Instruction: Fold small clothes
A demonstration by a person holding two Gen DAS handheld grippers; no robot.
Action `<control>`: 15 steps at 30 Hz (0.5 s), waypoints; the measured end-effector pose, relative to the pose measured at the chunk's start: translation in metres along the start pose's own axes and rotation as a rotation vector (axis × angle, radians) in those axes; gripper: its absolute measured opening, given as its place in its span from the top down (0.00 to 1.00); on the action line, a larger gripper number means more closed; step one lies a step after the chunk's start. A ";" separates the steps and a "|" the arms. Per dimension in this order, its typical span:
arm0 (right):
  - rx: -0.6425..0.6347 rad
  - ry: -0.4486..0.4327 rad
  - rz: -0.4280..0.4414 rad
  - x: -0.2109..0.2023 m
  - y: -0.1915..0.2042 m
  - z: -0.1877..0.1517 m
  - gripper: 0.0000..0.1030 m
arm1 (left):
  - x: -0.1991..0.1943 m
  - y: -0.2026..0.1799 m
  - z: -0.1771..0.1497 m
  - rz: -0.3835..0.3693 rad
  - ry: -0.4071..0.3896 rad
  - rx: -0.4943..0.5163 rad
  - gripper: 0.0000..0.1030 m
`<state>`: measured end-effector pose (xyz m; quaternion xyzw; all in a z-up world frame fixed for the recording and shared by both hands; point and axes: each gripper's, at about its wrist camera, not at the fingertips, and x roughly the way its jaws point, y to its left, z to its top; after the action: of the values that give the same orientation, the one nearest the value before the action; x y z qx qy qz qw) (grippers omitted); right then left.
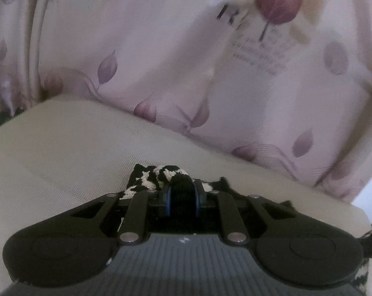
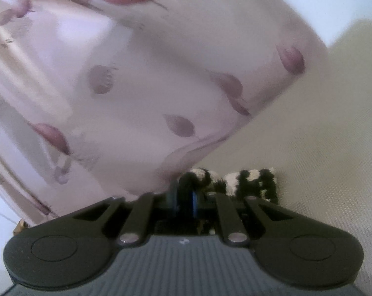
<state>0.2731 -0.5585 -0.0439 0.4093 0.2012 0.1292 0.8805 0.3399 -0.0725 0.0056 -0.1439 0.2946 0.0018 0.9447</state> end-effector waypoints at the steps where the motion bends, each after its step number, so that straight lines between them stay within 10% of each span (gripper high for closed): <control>1: 0.019 0.005 -0.008 0.008 -0.006 0.000 0.89 | 0.008 0.000 0.000 0.007 0.010 -0.006 0.81; 9: 0.187 0.006 0.012 0.043 -0.049 0.000 0.85 | 0.046 0.005 -0.002 0.031 0.034 -0.038 0.71; 13: 0.300 -0.058 0.067 0.037 -0.066 -0.003 0.53 | 0.050 0.009 0.002 0.008 0.022 -0.062 0.59; 15: 0.307 -0.127 0.087 0.024 -0.068 -0.003 0.42 | 0.045 0.010 0.006 0.029 -0.023 -0.062 0.30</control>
<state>0.2976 -0.5895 -0.1039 0.5548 0.1448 0.1086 0.8120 0.3800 -0.0655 -0.0176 -0.1688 0.2853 0.0264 0.9431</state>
